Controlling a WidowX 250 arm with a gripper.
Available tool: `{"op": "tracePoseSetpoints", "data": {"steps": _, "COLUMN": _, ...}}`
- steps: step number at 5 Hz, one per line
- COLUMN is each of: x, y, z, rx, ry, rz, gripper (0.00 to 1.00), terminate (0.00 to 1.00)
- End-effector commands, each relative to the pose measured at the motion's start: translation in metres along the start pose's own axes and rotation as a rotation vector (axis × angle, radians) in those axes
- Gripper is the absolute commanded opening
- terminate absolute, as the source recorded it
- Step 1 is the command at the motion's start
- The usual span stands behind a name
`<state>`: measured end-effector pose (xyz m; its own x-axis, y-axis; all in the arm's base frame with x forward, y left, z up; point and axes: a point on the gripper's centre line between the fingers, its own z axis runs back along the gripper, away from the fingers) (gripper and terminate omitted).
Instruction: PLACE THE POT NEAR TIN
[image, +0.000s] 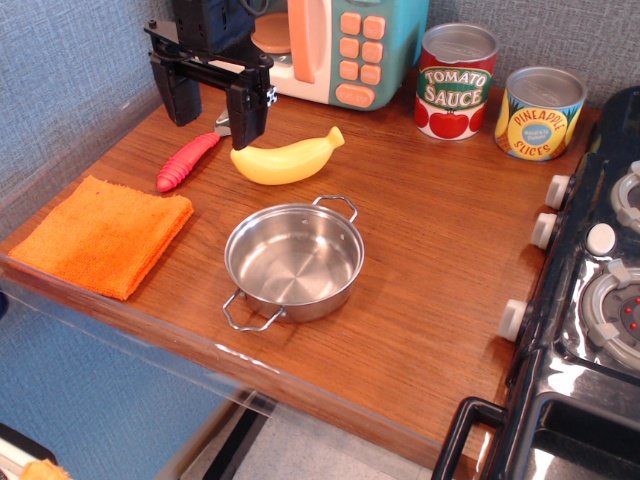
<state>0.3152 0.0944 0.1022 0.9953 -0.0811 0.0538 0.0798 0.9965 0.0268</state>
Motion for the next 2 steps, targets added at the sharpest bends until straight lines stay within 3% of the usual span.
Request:
{"op": "tracePoseSetpoints", "data": {"steps": 1, "x": 0.0, "y": 0.0, "z": 0.0, "rx": 0.0, "ry": 0.0, "rz": 0.0, "gripper": 1.0, "terminate": 0.0}}
{"op": "tracePoseSetpoints", "data": {"steps": 2, "x": -0.0067, "y": -0.0094, "z": -0.0043, "rx": -0.015, "ry": 0.008, "rz": -0.011, "gripper": 1.0, "terminate": 0.0}}
